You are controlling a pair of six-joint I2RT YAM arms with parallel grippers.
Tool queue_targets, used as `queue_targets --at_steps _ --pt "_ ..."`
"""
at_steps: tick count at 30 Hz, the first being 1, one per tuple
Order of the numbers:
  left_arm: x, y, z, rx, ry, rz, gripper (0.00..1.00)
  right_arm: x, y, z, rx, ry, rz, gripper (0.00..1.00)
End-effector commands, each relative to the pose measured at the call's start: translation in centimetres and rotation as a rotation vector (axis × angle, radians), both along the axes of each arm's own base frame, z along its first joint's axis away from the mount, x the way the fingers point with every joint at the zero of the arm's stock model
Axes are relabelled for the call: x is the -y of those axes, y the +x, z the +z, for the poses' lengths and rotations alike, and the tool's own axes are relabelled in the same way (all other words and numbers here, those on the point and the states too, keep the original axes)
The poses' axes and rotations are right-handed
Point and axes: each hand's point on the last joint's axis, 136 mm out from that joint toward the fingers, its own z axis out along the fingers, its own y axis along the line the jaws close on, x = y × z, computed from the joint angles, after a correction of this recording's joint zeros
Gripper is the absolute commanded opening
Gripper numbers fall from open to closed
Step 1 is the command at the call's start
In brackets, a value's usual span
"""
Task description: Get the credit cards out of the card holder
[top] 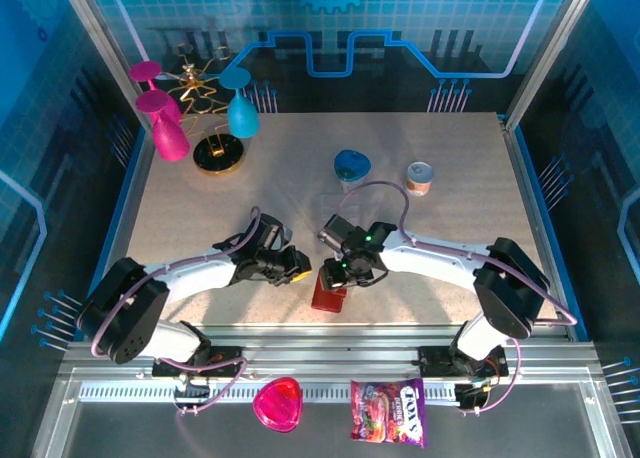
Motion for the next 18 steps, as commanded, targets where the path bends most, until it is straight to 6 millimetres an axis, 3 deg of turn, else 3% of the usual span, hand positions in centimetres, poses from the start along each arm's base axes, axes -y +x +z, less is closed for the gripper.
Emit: queue_targets --at_steps 1,8,18 --pt "-1.2 0.3 0.5 0.017 0.004 0.058 0.19 0.8 -0.8 -0.6 -0.006 -0.118 0.032 0.45" --pt "-3.3 0.6 1.1 0.048 0.023 0.100 0.18 0.1 -1.0 -1.2 0.007 -0.220 0.080 0.44" --pt "-4.6 0.6 1.5 0.066 0.039 0.113 0.17 -0.6 -1.1 -2.4 -0.006 -0.276 0.117 0.42"
